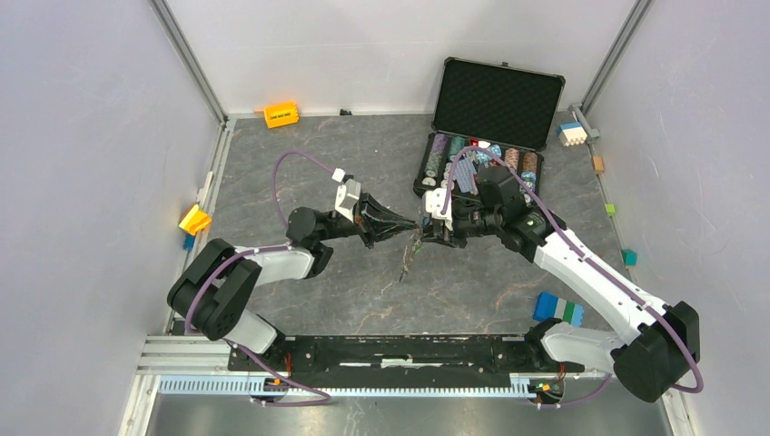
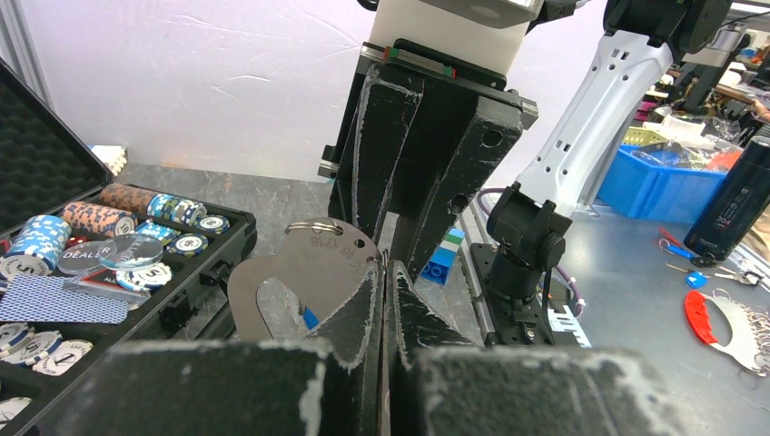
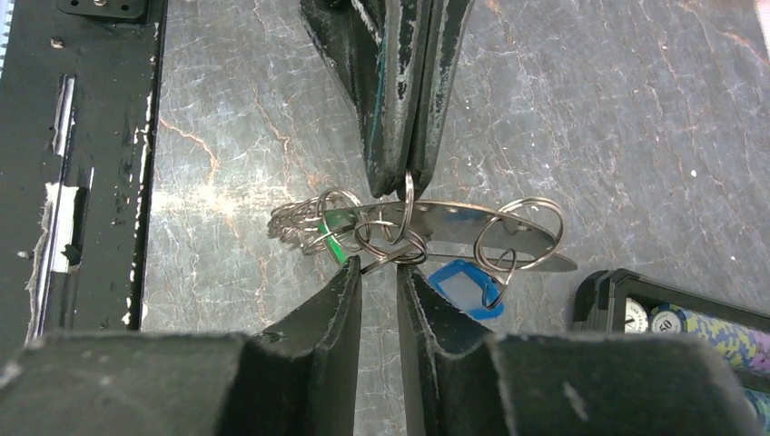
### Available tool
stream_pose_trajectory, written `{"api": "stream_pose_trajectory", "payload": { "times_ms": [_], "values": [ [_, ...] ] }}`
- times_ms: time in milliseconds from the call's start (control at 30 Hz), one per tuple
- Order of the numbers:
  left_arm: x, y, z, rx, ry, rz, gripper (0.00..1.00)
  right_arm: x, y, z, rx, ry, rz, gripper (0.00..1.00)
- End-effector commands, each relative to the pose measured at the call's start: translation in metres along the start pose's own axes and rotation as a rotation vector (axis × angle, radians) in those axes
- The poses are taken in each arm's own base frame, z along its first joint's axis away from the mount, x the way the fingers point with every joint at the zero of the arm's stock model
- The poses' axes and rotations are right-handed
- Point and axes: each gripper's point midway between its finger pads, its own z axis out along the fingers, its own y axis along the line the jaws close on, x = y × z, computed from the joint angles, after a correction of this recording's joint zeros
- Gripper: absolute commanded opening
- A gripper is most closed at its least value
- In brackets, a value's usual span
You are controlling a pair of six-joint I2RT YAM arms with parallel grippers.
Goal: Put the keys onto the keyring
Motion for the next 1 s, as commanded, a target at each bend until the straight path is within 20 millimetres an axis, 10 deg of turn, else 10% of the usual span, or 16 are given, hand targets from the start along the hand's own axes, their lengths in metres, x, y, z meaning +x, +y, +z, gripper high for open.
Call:
{"api": "stream_pose_trajectory", "payload": {
  "times_ms": [0,967],
  "values": [
    [-0.023,-0.013,0.007,0.06,-0.056,0.07,0.02,-0.008,-0.01,0.0,0.038,-0.025,-0.011,0.25],
    [-0.022,-0.014,0.008,0.062,-0.056,0.065,0.02,-0.001,-0.002,-0.013,0.073,-0.003,-0.074,0.32]
  ]
}}
